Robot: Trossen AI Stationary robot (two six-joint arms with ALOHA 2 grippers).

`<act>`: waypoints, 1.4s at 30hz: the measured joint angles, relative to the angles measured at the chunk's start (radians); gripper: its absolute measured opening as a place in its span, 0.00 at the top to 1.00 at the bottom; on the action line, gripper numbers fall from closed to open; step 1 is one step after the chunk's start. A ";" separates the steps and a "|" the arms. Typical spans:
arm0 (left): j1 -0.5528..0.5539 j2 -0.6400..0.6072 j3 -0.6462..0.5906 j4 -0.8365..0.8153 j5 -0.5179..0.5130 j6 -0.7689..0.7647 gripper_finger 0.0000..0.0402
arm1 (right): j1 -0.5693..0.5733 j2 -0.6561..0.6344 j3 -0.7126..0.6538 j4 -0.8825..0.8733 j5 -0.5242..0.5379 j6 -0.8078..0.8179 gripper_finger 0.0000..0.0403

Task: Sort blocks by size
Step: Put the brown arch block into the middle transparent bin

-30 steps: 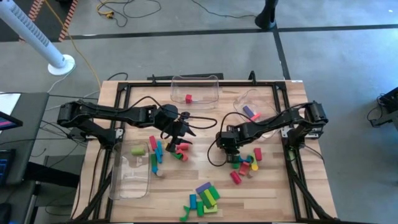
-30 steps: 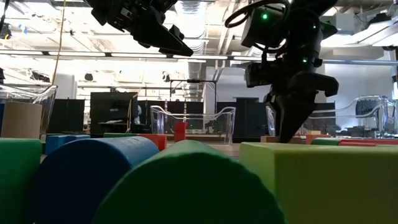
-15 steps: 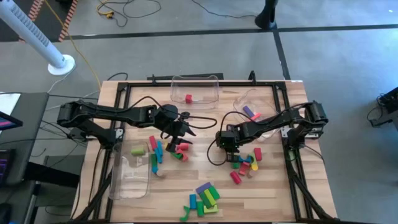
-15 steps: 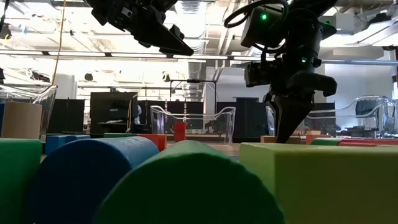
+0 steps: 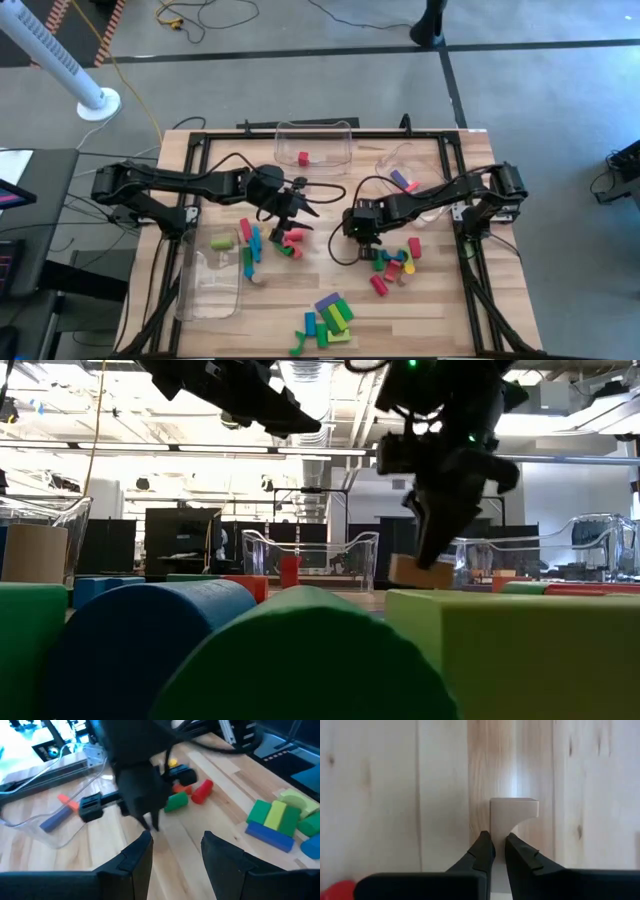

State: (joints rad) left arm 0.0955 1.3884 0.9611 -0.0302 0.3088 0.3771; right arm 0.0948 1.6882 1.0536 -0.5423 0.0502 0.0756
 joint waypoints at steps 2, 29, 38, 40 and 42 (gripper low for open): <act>0.011 0.000 0.000 0.001 0.000 0.000 0.60 | 0.004 0.000 0.026 0.001 0.000 -0.025 0.85; 0.067 -0.001 0.000 0.007 -0.007 -0.021 0.55 | 0.001 -0.100 0.137 0.198 0.193 -0.242 0.85; 0.053 -0.001 0.000 0.044 -0.048 -0.018 0.39 | 0.001 -0.098 0.137 0.238 0.248 -0.266 0.85; 0.054 -0.001 0.000 0.043 -0.039 -0.013 0.38 | 0.001 -0.098 0.137 0.243 0.265 -0.268 0.85; 0.053 -0.001 0.000 0.044 -0.035 -0.013 0.37 | 0.001 -0.098 0.137 0.253 0.276 -0.268 0.85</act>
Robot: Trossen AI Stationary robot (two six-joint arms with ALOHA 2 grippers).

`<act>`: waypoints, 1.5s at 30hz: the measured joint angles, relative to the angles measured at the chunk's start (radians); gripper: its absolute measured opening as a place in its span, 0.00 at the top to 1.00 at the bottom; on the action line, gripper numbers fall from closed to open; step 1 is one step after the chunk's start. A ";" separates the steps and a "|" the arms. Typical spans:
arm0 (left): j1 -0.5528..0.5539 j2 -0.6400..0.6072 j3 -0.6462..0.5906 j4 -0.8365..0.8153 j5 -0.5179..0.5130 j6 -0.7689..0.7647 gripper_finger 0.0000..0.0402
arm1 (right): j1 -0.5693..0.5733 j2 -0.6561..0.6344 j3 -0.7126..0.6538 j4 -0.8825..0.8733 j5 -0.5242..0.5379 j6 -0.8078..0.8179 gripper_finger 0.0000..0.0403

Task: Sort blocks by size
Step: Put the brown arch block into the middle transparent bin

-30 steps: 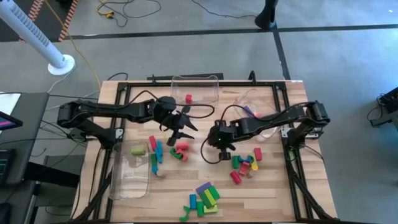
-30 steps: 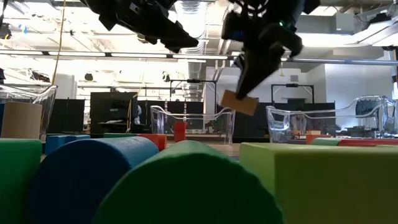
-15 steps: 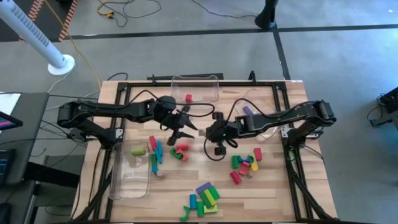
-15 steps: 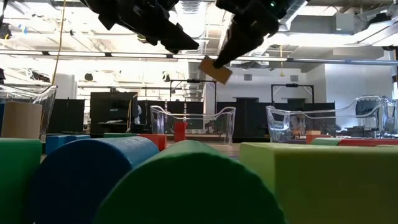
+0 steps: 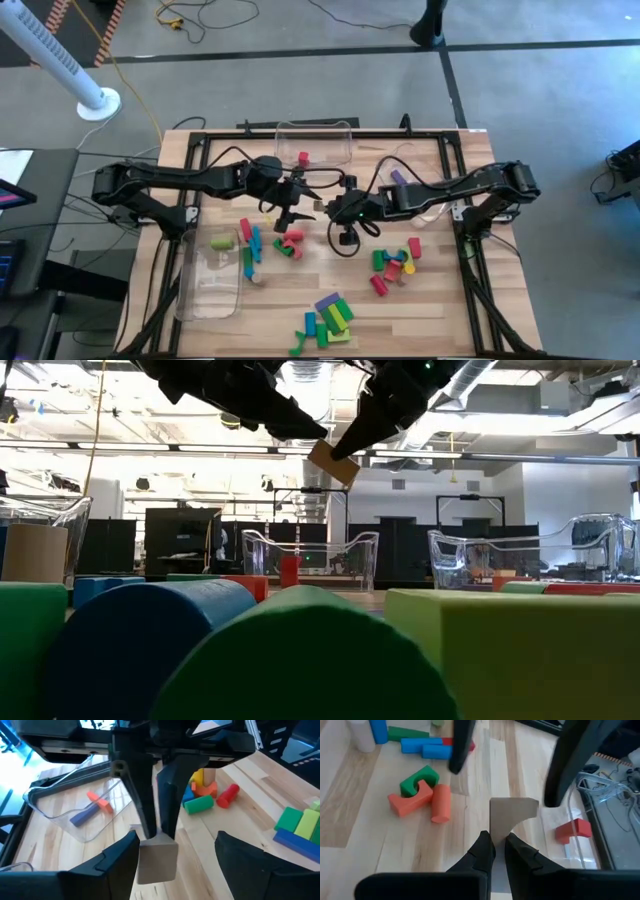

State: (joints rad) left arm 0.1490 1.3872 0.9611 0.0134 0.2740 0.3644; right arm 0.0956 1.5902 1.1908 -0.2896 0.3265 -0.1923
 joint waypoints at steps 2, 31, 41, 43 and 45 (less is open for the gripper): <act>0.000 0.000 0.000 0.002 -0.007 -0.003 0.38 | 0.000 0.001 0.000 0.013 0.012 -0.002 0.85; -0.038 0.001 0.000 0.004 -0.307 0.101 0.68 | -0.026 0.001 0.000 0.093 0.032 0.039 0.85; -0.038 0.001 0.000 0.006 -0.310 0.110 0.68 | -0.026 0.001 0.001 0.072 0.045 0.054 0.79; -0.037 0.001 0.000 0.006 -0.316 0.115 0.68 | -0.026 -0.002 0.001 0.054 0.076 0.056 0.76; -0.033 0.001 0.000 0.005 -0.331 0.125 0.68 | -0.026 -0.008 0.001 0.028 0.104 0.058 0.73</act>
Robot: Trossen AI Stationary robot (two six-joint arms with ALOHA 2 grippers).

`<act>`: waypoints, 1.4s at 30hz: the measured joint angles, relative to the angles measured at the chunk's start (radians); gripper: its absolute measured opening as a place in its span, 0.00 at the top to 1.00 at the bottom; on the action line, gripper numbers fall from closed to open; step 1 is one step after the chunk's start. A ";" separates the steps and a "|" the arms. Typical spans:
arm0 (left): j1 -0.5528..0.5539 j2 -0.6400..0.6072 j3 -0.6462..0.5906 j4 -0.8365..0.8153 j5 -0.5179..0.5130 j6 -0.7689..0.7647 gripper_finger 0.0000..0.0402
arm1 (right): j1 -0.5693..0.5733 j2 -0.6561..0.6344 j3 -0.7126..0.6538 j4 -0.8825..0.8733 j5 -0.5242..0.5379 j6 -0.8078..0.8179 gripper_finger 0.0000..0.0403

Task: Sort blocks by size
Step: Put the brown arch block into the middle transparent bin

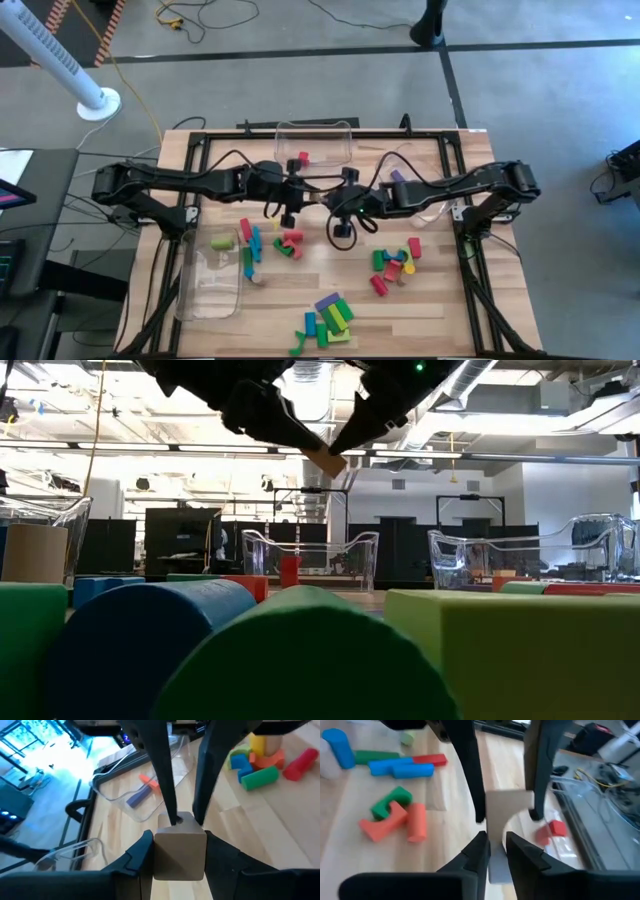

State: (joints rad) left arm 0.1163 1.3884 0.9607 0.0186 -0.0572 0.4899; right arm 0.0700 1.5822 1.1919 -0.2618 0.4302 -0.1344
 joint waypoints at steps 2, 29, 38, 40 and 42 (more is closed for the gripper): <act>0.006 0.000 0.000 -0.001 -0.017 0.009 0.68 | 0.001 -0.014 0.000 -0.038 0.023 0.011 0.69; 0.419 0.396 0.387 -0.201 0.093 -0.137 0.68 | 0.108 -0.062 -0.003 -0.445 0.048 0.332 0.44; 0.472 0.545 0.552 -0.339 0.094 -0.187 0.68 | 0.169 -0.062 -0.003 -0.516 0.048 0.382 0.44; 0.475 0.561 0.566 -0.363 0.094 -0.191 0.68 | 0.178 -0.062 -0.003 -0.516 0.049 0.389 0.44; 0.478 0.565 0.567 -0.382 0.096 -0.191 0.68 | 0.184 -0.062 -0.003 -0.516 0.049 0.391 0.44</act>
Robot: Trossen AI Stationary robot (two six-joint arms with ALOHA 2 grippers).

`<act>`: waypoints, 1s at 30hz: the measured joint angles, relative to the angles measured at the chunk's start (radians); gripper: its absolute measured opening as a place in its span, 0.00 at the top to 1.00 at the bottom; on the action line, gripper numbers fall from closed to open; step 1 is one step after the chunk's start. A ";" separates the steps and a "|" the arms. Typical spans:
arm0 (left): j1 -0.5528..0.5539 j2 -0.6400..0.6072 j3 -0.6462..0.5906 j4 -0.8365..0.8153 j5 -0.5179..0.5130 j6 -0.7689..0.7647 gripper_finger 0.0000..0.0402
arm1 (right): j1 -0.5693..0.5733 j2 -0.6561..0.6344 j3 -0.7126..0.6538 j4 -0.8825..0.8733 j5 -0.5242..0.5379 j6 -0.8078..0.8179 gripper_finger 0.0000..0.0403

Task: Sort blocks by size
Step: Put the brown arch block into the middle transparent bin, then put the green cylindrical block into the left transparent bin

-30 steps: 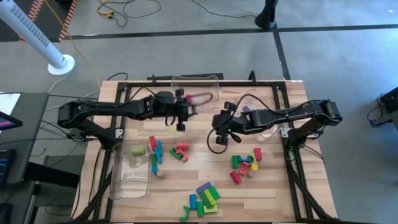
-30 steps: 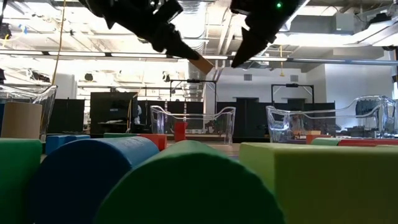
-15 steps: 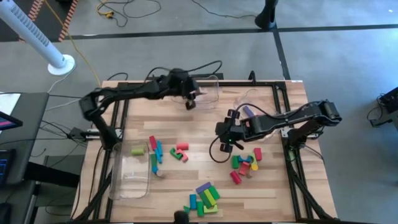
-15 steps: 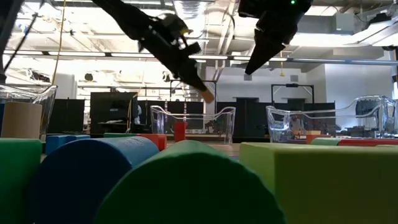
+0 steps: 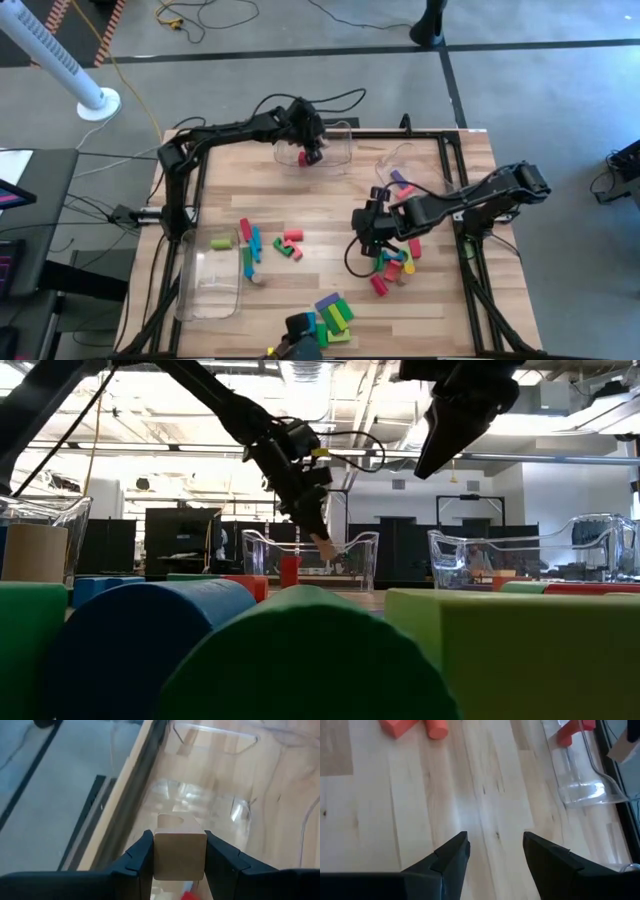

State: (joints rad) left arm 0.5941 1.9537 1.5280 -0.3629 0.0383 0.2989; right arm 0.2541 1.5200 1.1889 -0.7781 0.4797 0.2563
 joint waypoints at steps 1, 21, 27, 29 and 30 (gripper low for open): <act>0.000 0.000 0.000 -0.001 0.000 0.001 0.68 | 0.003 0.000 0.000 0.000 0.000 0.000 0.44; -0.004 -0.003 0.000 -0.003 0.001 0.016 0.56 | 0.003 0.000 0.000 -0.003 0.001 0.015 0.44; -0.012 -0.023 0.000 -0.005 0.001 0.037 0.56 | 0.003 0.000 0.000 -0.008 0.001 0.009 0.44; -0.017 -0.043 0.000 -0.006 0.001 0.042 0.56 | 0.003 0.000 0.000 -0.009 0.001 0.008 0.44; -0.019 -0.055 0.000 -0.006 0.002 0.042 0.56 | 0.003 0.000 0.001 -0.011 0.001 0.008 0.44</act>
State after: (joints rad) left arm 0.5747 1.8983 1.5276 -0.3687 0.0399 0.3408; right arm 0.2569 1.5200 1.1896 -0.7888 0.4808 0.2646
